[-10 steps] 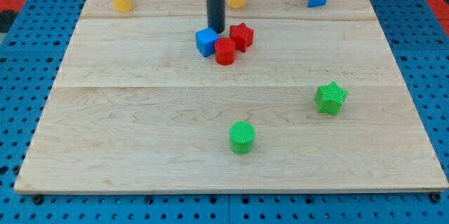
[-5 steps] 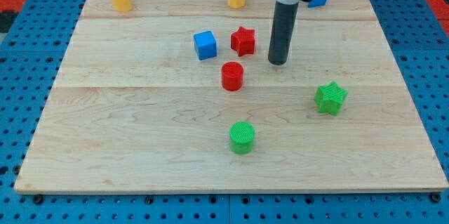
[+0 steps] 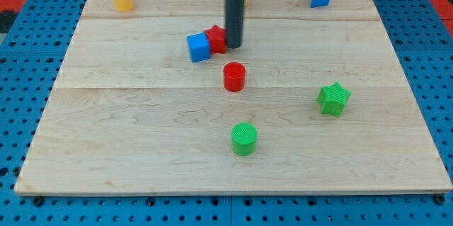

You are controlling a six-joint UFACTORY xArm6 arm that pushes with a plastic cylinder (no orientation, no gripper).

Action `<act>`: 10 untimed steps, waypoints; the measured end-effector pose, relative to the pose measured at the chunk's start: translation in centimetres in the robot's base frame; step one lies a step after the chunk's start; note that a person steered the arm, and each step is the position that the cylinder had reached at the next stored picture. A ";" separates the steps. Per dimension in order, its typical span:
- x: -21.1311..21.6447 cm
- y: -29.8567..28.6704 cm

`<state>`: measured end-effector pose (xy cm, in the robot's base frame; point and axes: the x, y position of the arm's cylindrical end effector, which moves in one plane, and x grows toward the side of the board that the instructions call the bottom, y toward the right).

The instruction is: Push the red star to the center left side of the board

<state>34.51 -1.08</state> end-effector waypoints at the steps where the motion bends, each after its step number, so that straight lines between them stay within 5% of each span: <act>1: 0.1 -6.7; 3: -3.8 -13.8; 5: 1.2 -22.5; 6: -3.8 -22.4; 7: -1.1 -26.7; 8: 4.0 -23.8; 10: 2.8 -22.4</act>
